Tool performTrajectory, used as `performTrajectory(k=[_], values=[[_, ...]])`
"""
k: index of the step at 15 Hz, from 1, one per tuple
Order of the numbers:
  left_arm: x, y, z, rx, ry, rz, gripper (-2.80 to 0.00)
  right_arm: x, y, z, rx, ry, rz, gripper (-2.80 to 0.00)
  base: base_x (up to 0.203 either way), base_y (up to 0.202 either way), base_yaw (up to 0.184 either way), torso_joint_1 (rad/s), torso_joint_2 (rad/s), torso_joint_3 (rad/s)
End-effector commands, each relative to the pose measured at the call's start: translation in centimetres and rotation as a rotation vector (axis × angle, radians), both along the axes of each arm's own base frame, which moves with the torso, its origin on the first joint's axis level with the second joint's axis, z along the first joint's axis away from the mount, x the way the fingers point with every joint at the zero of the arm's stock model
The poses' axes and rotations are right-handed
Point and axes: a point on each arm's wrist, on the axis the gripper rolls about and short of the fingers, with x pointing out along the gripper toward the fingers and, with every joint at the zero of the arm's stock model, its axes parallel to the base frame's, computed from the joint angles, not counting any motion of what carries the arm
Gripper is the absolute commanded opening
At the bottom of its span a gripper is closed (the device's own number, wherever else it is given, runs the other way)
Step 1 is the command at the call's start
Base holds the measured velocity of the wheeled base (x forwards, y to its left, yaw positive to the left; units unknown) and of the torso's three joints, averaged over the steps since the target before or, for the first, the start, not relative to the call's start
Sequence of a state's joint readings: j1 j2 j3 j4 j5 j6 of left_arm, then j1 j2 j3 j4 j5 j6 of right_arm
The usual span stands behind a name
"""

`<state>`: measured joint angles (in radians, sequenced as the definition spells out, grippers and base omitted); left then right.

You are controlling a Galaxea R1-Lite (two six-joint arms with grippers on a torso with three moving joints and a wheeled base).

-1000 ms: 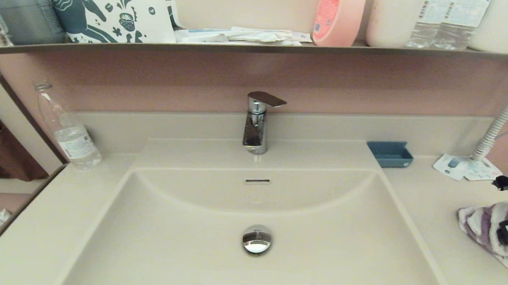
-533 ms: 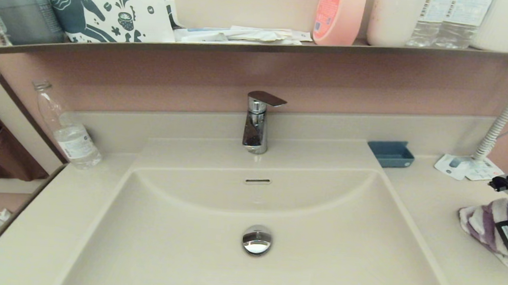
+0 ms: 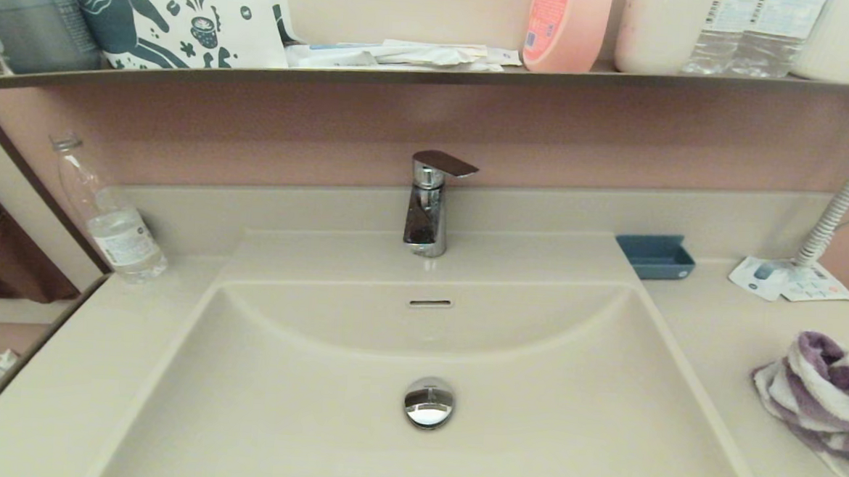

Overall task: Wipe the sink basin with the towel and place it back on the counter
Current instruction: Pick up the cloth

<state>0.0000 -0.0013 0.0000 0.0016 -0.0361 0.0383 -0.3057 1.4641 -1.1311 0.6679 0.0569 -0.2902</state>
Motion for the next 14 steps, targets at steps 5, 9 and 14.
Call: performTrajectory(k=[5,9,14], values=[[0.0,0.0,0.0,0.0,0.001,-0.001,-2.8,-6.9,3.1,10.7,0.304,-0.146,0.005,-2.8,0.0,0.0,0.0,0.0,0.0,0.0],[0.0,0.0,0.0,0.0,0.001,-0.001,-2.8,-9.4,6.4,13.4,0.465,-0.207,0.118,-2.8,0.0,0.0,0.0,0.0,0.0,0.0],[0.0,0.0,0.0,0.0,0.001,0.001,-2.8,-10.0,10.7,15.0,0.705,-0.151,0.271,-2.8,0.0,0.0,0.0,0.0,0.0,0.0]])
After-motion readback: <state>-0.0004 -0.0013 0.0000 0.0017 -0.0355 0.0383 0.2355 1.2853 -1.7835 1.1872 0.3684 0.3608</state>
